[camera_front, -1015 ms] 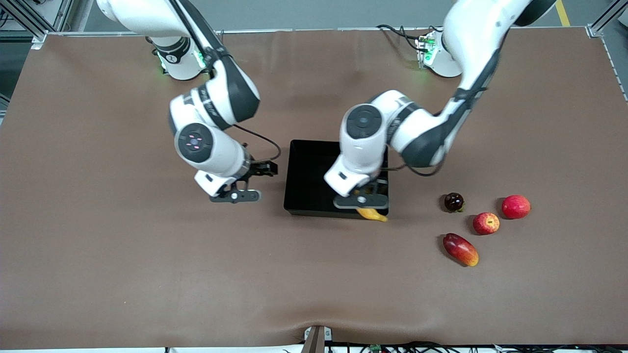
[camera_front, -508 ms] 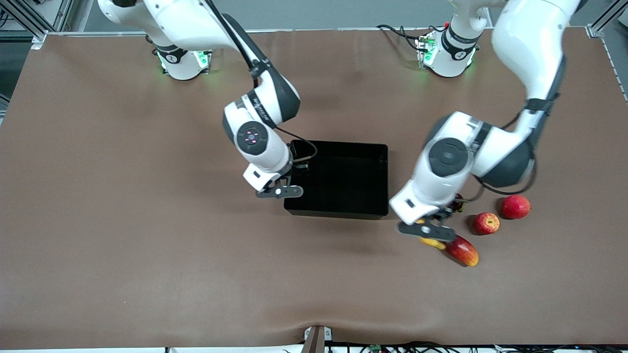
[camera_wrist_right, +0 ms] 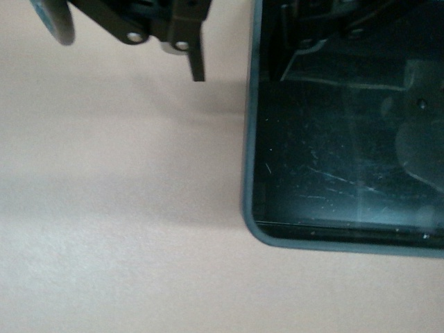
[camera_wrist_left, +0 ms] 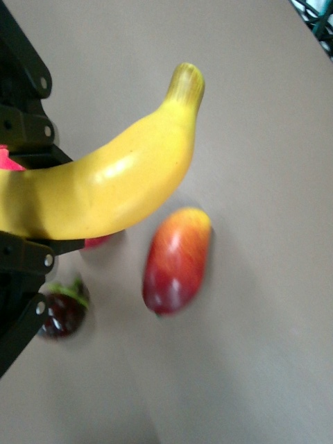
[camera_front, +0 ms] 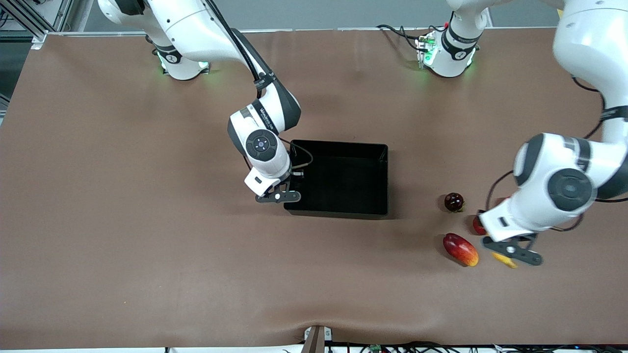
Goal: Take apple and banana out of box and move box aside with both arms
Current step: 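Carry the banana beside the fruits while the right gripper reaches the tray, then drag the black tray away with the right gripper while the left releases banana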
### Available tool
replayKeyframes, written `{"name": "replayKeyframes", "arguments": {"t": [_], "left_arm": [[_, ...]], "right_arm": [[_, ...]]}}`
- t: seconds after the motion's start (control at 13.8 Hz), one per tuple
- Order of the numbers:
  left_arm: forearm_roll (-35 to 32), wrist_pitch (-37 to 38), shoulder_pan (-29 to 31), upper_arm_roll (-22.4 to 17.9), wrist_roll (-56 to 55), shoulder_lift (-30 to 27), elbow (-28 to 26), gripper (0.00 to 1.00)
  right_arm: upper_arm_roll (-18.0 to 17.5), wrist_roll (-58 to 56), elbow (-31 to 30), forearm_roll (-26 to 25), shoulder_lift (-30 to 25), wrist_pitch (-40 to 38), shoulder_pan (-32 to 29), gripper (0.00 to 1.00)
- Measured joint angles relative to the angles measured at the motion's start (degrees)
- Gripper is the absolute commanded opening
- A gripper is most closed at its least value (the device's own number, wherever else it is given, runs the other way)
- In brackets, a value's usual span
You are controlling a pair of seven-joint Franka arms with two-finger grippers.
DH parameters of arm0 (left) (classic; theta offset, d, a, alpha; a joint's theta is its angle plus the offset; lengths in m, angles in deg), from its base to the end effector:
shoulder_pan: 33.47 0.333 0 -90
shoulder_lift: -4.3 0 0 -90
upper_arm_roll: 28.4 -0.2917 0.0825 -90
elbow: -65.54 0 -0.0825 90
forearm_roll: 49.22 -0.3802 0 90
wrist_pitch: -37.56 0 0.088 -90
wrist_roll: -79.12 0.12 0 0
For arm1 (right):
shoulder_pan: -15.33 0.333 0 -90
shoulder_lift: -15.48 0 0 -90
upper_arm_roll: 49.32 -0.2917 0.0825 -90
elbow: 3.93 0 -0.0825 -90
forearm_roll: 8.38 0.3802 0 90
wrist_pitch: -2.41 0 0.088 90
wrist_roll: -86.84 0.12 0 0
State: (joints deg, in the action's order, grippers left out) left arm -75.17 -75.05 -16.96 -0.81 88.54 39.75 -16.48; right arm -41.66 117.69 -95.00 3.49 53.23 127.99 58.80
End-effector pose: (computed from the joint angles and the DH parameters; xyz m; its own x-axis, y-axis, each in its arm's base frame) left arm 0.6930 -0.0452 0.3299 0.8965 -0.4413 -0.0399 -0.4424 -0.8861 -0.1380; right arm 0.5353 0.4094 0.2176 0.9963 -0.0107 -0.0858 -0.0144 -0.9990 -0.0424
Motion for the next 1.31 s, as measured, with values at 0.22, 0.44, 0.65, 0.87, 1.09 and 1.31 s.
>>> {"name": "replayKeyframes", "arguments": {"t": [0.22,0.44,0.65,0.87,1.09,1.31], "left_arm": [[0.0,-5.9,4.5,-0.2,8.5,3.2,-0.6,0.00],[-1.3,-14.6,4.9,-2.0,17.3,7.1,-0.7,0.00],[-1.6,-20.9,4.7,-4.4,25.6,10.5,-0.7,0.00],[-1.6,-22.8,5.1,-5.5,28.8,13.8,-0.7,0.00],[-1.6,-23.3,5.5,-5.5,28.8,15.7,-0.7,0.00],[-1.6,-23.3,5.6,-5.6,28.8,16.1,-0.7,0.82]], "right_arm": [[0.1,2.5,0.2,0.1,-0.3,-0.4,-0.2,0.00],[0.6,2.6,1.0,0.0,-3.6,-7.8,-3.9,0.00],[1.0,-2.3,1.2,-0.7,-9.0,-17.9,-12.3,0.00],[1.4,-14.9,0.9,-0.8,-12.6,-24.4,-24.4,0.00],[1.4,-28.4,-0.6,-0.8,-13.0,-24.9,-35.5,0.00],[1.3,-38.2,-1.6,-0.9,-12.6,-23.2,-42.3,0.00]]}}
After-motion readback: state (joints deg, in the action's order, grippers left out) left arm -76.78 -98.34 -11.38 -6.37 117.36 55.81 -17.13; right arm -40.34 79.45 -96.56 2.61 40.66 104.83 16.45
